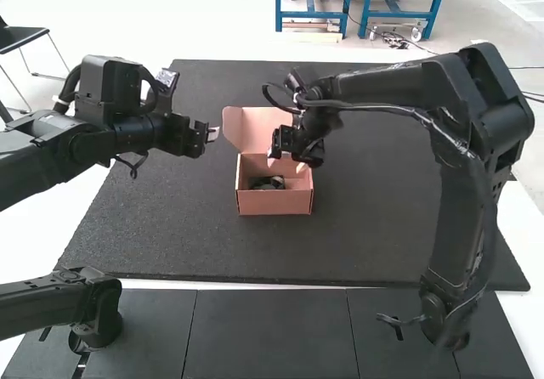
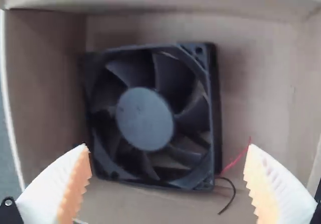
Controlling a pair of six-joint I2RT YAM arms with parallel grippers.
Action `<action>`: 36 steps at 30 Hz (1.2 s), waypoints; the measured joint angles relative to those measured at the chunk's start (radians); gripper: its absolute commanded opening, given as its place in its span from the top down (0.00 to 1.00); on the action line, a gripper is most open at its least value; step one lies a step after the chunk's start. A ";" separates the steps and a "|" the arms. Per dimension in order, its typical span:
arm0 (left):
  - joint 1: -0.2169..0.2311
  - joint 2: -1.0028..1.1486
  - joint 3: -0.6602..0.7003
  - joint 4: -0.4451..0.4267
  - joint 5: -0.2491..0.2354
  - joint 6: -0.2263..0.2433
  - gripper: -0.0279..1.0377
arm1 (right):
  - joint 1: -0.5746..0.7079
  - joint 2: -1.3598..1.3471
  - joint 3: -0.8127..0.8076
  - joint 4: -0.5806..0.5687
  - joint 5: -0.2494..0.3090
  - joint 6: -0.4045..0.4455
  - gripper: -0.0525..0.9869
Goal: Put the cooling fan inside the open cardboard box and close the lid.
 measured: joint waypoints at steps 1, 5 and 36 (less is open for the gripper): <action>0.007 0.000 0.000 0.001 -0.006 0.000 0.08 | 0.000 0.000 0.029 -0.008 0.000 -0.011 0.21; 0.056 0.014 0.000 0.003 -0.030 0.000 0.08 | -0.005 0.000 0.127 -0.069 -0.003 -0.063 0.19; 0.140 0.571 0.241 0.110 -0.187 0.002 0.08 | -0.299 -0.288 -0.198 0.291 0.046 -0.492 0.14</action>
